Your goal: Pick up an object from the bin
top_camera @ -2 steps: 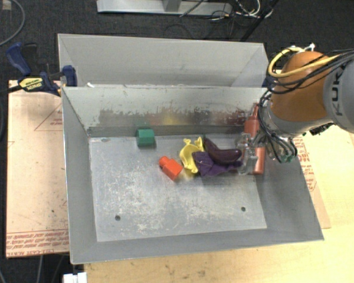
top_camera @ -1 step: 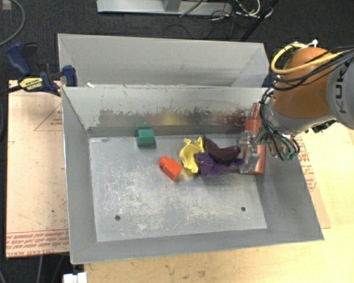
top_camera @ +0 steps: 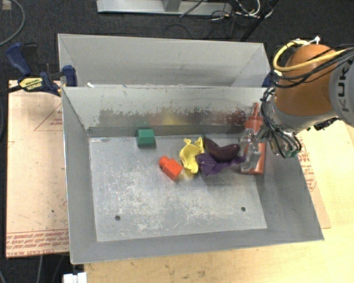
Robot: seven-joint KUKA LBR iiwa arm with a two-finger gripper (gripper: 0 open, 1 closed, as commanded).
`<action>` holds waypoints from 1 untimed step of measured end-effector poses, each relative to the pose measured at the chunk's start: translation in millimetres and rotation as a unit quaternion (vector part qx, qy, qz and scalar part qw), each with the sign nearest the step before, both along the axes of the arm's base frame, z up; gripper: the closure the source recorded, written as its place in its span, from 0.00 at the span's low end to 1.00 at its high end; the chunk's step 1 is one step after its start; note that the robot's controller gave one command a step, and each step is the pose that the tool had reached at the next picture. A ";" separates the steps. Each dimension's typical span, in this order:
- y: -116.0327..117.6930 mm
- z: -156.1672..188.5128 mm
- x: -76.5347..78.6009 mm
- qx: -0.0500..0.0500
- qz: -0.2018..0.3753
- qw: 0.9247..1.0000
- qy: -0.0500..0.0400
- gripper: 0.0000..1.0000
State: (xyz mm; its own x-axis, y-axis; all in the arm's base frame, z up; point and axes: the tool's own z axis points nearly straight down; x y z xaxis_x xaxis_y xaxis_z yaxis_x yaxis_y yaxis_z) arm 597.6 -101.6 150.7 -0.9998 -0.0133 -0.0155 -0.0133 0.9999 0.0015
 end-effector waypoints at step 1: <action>0.0 3.1 0.4 0.000 0.000 1.000 -0.001 1.00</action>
Offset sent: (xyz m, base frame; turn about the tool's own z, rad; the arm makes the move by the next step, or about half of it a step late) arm 0.0001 -0.0001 0.0113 0.0000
